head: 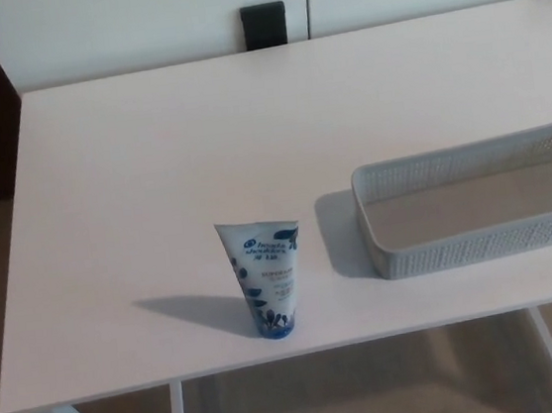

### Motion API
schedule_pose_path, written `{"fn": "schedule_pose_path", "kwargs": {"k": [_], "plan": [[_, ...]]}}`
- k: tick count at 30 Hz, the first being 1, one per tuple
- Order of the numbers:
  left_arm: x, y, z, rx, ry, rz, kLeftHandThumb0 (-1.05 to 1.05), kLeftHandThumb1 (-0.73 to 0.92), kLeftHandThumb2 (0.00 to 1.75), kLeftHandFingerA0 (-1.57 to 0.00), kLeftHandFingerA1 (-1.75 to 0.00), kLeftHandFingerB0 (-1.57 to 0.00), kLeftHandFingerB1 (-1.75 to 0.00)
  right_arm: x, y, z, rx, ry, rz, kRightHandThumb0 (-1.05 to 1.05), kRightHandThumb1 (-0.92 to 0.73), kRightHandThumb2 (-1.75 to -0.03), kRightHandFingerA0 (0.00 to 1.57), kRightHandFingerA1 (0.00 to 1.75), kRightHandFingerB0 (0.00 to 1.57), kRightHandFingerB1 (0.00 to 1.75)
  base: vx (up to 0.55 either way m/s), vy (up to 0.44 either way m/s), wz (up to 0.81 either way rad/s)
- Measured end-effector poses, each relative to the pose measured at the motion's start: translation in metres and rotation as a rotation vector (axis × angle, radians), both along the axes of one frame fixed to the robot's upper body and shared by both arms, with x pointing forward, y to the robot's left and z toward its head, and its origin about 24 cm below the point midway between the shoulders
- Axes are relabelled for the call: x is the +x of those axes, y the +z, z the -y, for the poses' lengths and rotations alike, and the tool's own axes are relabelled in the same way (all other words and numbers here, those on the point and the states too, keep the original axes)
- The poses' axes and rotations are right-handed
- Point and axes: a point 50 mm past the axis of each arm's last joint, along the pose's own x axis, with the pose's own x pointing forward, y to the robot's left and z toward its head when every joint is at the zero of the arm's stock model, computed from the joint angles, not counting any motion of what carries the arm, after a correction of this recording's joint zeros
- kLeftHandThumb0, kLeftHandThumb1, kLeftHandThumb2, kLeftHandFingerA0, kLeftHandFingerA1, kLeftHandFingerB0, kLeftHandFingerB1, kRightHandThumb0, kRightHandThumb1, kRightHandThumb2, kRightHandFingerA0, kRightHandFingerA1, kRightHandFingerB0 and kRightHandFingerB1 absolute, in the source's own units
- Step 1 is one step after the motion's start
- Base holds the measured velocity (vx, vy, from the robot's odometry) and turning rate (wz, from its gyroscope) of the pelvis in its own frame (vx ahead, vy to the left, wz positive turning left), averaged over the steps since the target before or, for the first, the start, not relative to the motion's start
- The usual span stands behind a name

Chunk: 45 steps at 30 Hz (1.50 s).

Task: The robot walks towards a table in front, picks a shampoo with left hand and puts it in a small grey container

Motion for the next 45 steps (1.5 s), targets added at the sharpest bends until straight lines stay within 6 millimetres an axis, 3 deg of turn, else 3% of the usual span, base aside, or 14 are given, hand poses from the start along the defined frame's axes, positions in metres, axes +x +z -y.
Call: {"fn": "schedule_pose_path", "kwargs": {"k": [1, 5, 6, 11, 13, 14, 17, 25, 28, 30, 35, 36, 37, 45], "plan": [[0.002, 0.006, -0.005, -0.002, 0.027, 0.052, -0.42, 0.46, 0.61, -0.09, -0.28, -0.06, -0.19, 0.000, 0.000, 0.000, 0.000, 0.000, 0.000, -0.28, -0.69, -0.60, 0.69, 0.51, 0.54, 0.43, 0.00, 0.000, 0.00], [0.010, 0.032, -0.020, 0.012, 0.074, 0.224, -0.38, 0.31, 0.72, 0.00, -0.36, 0.00, -0.34, 0.000, 0.000, 0.000, 0.001, -0.001, -0.001, -0.28, -0.69, -0.60, 0.69, 0.50, 0.51, 0.42, 0.00, 0.000, 0.00], [0.013, 0.039, -0.023, 0.019, 0.077, 0.266, -0.35, 0.45, 0.56, -0.07, -0.25, -0.08, -0.24, 0.000, 0.000, 0.000, 0.001, 0.000, -0.001, -0.28, -0.69, -0.60, 0.69, 0.50, 0.51, 0.42, 0.00, 0.000, 0.00], [0.033, 0.077, -0.030, 0.062, 0.040, 0.462, -0.35, 0.38, 0.68, -0.02, -0.24, -0.03, -0.19, 0.000, 0.000, 0.000, 0.001, 0.000, 0.000, -0.28, -0.68, -0.59, 0.72, 0.51, 0.54, 0.42, 0.00, 0.000, 0.00], [0.041, 0.092, -0.029, 0.076, 0.012, 0.534, -0.40, 0.38, 0.71, 0.00, -0.26, 0.00, -0.17, 0.000, 0.000, 0.000, 0.001, 0.000, 0.000, -0.28, -0.67, -0.59, 0.70, 0.51, 0.53, 0.42, 0.00, 0.000, 0.00], [0.046, 0.099, -0.028, 0.083, -0.007, 0.567, -0.61, 0.33, 0.69, 0.00, -0.19, 0.00, -0.03, 0.000, 0.000, 0.000, 0.001, 0.000, 0.000, -0.28, -0.67, -0.59, 0.70, 0.52, 0.53, 0.43, 0.00, 0.000, 0.00], [0.061, 0.122, -0.021, 0.094, -0.079, 0.666, -0.64, 0.36, 0.71, 0.00, -0.20, 0.00, -0.02, 0.000, 0.000, 0.000, 0.002, 0.000, 0.000, -0.28, -0.67, -0.59, 0.70, 0.51, 0.53, 0.42, 0.00, 0.000, 0.00], [0.102, 0.172, 0.026, 0.067, -0.352, 0.865, -0.59, 0.32, 0.67, 0.00, -0.20, 0.00, -0.02, 0.000, 0.000, 0.000, 0.004, 0.002, -0.002, -0.27, -0.66, -0.59, 0.70, 0.50, 0.54, 0.42, 0.00, 0.000, 0.00], [0.122, 0.186, 0.062, 0.002, -0.506, 0.915, -0.49, 0.28, 0.66, 0.00, -0.25, 0.00, -0.08, 0.001, 0.000, 0.000, 0.004, 0.004, -0.004, -0.29, -0.64, -0.58, 0.71, 0.51, 0.55, 0.42, 0.00, 0.000, 0.00], [0.132, 0.192, 0.082, -0.040, -0.586, 0.930, -0.34, 0.39, 0.58, 0.00, -0.25, 0.00, -0.10, 0.001, 0.000, -0.001, 0.004, 0.005, -0.005, -0.29, -0.65, -0.58, 0.71, 0.51, 0.54, 0.42, 0.00, 0.000, 0.00], [0.147, 0.195, 0.116, -0.122, -0.704, 0.911, -0.35, 0.35, 0.67, 0.00, -0.27, 0.00, -0.11, 0.000, -0.001, -0.001, 0.004, 0.010, -0.010, -0.30, -0.67, -0.59, 0.71, 0.51, 0.53, 0.42, 0.00, 0.000, 0.00], [0.150, 0.194, 0.121, -0.138, -0.721, 0.899, -0.33, 0.38, 0.58, 0.00, -0.25, 0.00, -0.10, 0.001, -0.001, -0.001, 0.004, 0.012, -0.010, -0.29, -0.68, -0.59, 0.70, 0.51, 0.53, 0.43, 0.00, 0.000, 0.00], [0.151, 0.193, 0.124, -0.147, -0.729, 0.890, -0.43, 0.26, 0.65, 0.00, -0.28, 0.00, -0.11, 0.001, 0.000, -0.001, 0.004, 0.013, -0.009, -0.30, -0.66, -0.59, 0.70, 0.50, 0.54, 0.42, 0.00, 0.000, 0.00], [0.157, 0.180, 0.150, -0.230, -0.800, 0.765, -0.43, 0.26, 0.63, 0.00, -0.23, 0.00, -0.07, 0.005, 0.001, 0.000, 0.003, 0.022, -0.005, -0.30, -0.66, -0.59, 0.70, 0.49, 0.54, 0.42, 0.00, 0.000, 0.00]]}}
